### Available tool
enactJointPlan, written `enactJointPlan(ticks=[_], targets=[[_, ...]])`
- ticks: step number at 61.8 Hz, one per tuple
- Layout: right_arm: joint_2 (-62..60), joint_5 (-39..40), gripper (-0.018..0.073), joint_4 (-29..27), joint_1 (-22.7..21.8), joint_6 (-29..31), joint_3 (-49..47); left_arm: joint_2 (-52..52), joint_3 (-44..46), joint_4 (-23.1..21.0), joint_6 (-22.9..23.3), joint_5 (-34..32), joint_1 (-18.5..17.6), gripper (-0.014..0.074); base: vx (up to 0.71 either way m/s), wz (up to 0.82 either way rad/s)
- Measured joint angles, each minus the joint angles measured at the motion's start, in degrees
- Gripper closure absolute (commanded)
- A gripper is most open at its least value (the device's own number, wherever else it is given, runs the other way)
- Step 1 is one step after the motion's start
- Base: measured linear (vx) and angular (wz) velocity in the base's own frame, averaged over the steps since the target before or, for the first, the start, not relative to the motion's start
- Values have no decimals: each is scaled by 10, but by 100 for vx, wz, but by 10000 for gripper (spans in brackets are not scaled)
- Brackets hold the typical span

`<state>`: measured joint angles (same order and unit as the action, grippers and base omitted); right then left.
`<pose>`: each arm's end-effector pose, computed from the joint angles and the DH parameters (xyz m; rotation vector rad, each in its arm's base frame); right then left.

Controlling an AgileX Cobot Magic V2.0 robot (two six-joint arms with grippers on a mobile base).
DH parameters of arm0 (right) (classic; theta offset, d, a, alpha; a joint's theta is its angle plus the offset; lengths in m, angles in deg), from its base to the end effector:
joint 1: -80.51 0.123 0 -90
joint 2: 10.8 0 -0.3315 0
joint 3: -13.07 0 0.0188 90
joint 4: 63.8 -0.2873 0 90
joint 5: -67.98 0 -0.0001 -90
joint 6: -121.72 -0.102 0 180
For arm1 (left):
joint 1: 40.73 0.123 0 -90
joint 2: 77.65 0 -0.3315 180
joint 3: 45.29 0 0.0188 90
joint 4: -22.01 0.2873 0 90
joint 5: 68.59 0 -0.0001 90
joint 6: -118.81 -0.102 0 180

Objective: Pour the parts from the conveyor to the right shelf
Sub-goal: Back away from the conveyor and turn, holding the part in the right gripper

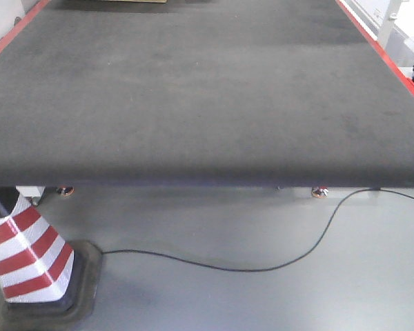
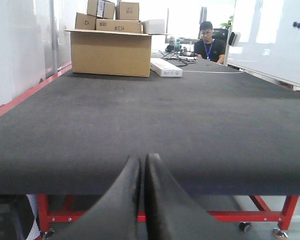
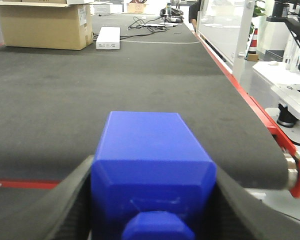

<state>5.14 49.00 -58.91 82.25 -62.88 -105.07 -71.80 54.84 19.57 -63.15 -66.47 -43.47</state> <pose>0.0594 -0.0010 0.2811 -0.0052 1.6880 -0.0009 0.0572 -0.0029 0.2007 0.0315 1.5329 -0.0459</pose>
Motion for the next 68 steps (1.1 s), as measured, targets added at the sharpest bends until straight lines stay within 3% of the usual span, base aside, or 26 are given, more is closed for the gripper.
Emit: enactJointPlan(ticks=[47, 68], targets=[[0, 0, 568, 0, 0, 0, 0, 0, 0, 0, 0, 0, 0, 602, -19, -6], [0, 0, 568, 0, 0, 0, 0, 0, 0, 0, 0, 0, 0, 602, -7, -59]])
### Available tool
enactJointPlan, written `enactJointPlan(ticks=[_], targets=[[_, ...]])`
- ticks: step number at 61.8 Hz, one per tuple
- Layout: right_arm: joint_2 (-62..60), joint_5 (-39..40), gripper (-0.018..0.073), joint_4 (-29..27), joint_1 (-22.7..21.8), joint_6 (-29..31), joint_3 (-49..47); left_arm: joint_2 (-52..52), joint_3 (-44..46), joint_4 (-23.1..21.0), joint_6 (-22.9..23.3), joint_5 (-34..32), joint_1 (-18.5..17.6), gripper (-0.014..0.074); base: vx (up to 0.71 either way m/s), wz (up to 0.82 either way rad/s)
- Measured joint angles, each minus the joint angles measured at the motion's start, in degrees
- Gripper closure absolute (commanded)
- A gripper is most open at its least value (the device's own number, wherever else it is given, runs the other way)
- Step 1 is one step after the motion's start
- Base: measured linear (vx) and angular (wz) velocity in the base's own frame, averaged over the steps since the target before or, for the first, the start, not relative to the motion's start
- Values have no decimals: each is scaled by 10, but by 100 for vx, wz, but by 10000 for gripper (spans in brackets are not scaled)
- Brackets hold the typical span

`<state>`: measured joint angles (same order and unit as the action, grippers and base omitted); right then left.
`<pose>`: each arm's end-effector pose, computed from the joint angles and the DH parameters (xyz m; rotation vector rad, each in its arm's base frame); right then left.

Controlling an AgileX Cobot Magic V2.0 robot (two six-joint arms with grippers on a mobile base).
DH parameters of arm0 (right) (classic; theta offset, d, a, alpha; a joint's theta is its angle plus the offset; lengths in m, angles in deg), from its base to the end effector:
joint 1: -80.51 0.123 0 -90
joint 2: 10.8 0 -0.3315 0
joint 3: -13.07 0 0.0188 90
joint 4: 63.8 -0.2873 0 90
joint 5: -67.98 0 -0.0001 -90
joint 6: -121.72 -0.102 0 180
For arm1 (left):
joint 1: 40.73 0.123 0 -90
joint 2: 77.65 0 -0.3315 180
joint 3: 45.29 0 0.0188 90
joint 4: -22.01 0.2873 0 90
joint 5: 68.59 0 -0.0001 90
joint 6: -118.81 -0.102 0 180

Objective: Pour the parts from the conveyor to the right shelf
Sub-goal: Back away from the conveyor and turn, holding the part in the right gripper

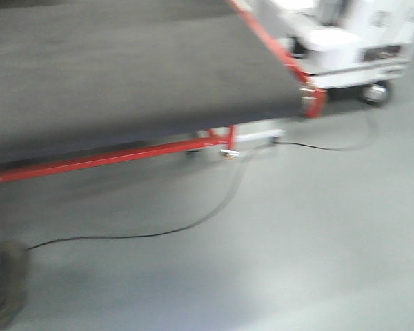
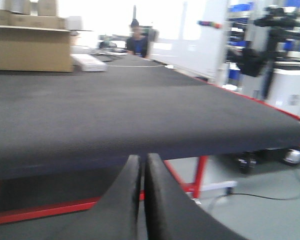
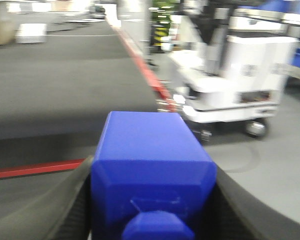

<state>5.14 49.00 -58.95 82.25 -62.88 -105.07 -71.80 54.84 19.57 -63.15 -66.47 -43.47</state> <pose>0.0594 -0.0010 0.2811 -0.0048 1.6880 -0.0003 0.0572 -0.0029 0.2007 0.0315 1.5329 -0.0459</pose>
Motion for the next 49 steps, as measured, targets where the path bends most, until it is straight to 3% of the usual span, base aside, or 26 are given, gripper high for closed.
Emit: enactJointPlan(ticks=[49], targets=[[0, 0, 568, 0, 0, 0, 0, 0, 0, 0, 0, 0, 0, 602, -13, -87]])
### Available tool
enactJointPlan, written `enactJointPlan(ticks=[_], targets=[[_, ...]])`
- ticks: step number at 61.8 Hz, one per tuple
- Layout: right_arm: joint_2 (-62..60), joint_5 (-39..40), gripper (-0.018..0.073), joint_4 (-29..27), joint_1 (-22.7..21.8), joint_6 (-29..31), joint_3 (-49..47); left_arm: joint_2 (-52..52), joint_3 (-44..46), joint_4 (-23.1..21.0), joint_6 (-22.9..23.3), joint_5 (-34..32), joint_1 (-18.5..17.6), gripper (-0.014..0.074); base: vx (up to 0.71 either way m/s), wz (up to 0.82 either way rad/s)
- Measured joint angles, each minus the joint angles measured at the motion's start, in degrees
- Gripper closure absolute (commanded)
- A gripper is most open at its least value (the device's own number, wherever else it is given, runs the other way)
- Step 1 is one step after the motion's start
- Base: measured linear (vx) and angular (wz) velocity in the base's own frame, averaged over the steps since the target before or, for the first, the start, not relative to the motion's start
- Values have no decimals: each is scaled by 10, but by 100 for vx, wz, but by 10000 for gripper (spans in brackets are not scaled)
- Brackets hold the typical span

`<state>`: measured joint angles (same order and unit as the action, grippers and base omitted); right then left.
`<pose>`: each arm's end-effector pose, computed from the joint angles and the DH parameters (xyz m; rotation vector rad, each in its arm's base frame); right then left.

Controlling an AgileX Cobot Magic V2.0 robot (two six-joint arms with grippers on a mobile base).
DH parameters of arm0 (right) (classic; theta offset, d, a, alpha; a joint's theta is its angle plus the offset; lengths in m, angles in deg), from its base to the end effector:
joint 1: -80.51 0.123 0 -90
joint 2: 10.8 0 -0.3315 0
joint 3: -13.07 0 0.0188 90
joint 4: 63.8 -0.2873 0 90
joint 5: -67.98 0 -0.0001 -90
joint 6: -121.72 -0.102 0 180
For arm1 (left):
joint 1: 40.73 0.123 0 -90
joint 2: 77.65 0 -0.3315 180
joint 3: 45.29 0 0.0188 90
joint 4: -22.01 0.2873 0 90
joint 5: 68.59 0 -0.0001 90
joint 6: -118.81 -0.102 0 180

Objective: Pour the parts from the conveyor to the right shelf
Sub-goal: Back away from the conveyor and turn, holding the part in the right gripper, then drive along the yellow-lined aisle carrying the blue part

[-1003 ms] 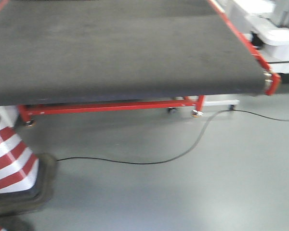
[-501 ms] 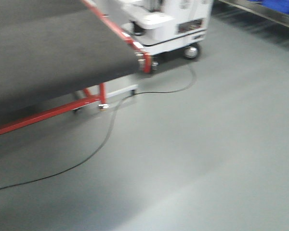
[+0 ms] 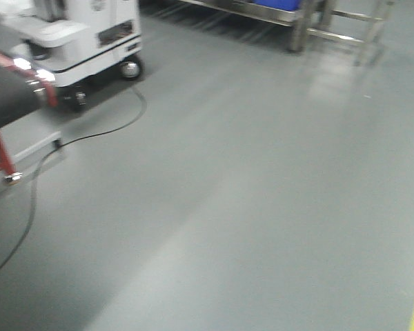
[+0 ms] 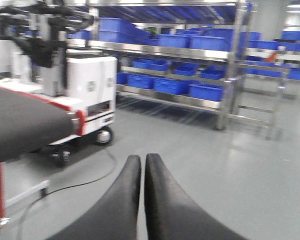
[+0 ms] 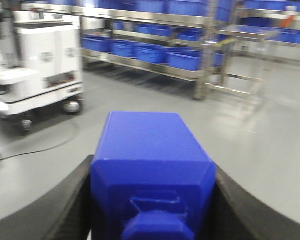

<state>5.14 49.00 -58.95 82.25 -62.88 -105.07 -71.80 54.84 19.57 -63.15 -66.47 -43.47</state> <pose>0.0594 -0.0010 0.2811 -0.0048 1.6880 -0.0003 0.0572 -0.0029 0.2007 0.0315 1.5329 -0.0459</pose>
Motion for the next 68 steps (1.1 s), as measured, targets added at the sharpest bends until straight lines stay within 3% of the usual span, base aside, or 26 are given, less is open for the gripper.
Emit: enactJointPlan(ticks=[51, 68], targets=[[0, 0, 568, 0, 0, 0, 0, 0, 0, 0, 0, 0, 0, 602, -10, -101], [0, 0, 568, 0, 0, 0, 0, 0, 0, 0, 0, 0, 0, 602, 3, -69]])
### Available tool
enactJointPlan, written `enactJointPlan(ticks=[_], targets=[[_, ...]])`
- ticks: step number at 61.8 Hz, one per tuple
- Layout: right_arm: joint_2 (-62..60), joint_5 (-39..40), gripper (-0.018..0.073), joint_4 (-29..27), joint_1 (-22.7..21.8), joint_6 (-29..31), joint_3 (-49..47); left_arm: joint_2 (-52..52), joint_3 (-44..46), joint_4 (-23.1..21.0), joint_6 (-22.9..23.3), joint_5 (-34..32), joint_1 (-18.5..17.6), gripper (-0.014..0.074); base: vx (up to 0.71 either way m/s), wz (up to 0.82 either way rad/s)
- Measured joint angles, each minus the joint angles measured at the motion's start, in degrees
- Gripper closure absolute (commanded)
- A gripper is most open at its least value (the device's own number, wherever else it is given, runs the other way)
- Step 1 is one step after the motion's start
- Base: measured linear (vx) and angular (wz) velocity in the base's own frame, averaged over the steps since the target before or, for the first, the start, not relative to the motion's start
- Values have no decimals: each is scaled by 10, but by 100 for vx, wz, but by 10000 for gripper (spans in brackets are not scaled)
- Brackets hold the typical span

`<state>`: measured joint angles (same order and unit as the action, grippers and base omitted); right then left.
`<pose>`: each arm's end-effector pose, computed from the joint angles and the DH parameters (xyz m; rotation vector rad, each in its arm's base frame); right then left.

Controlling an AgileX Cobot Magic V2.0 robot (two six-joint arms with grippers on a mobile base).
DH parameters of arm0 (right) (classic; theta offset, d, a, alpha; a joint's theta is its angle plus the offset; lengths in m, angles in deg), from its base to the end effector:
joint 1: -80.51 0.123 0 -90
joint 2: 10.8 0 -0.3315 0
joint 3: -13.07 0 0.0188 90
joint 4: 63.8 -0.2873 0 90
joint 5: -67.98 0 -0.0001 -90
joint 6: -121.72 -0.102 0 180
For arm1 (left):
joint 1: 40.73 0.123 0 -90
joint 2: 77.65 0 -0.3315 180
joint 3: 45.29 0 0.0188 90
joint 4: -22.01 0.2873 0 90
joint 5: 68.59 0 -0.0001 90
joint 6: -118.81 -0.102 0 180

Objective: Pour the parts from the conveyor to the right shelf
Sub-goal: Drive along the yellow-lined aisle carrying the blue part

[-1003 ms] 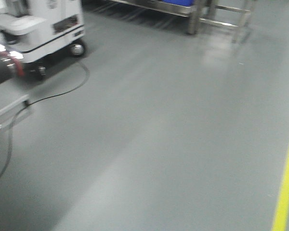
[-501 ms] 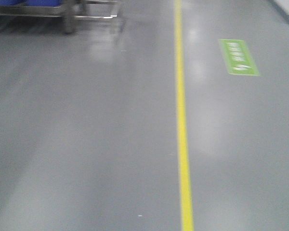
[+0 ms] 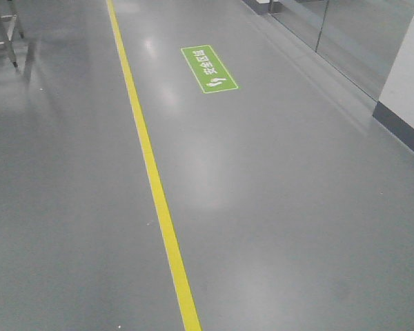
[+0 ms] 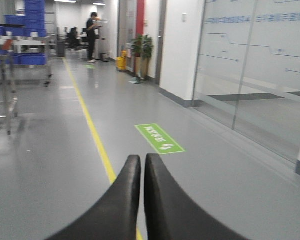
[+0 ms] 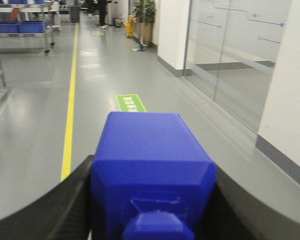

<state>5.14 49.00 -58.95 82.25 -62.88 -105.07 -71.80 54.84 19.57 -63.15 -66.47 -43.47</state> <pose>0.0594 -0.0010 0.2811 -0.0048 1.6880 -0.0003 0.0572 -0.0029 0.2007 0.0315 1.5329 -0.0459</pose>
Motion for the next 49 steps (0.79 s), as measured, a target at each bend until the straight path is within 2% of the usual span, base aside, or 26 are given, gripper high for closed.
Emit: enactJointPlan(ticks=[26, 49], targets=[[0, 0, 568, 0, 0, 0, 0, 0, 0, 0, 0, 0, 0, 602, 13, -3], [0, 0, 568, 0, 0, 0, 0, 0, 0, 0, 0, 0, 0, 602, 37, 23]])
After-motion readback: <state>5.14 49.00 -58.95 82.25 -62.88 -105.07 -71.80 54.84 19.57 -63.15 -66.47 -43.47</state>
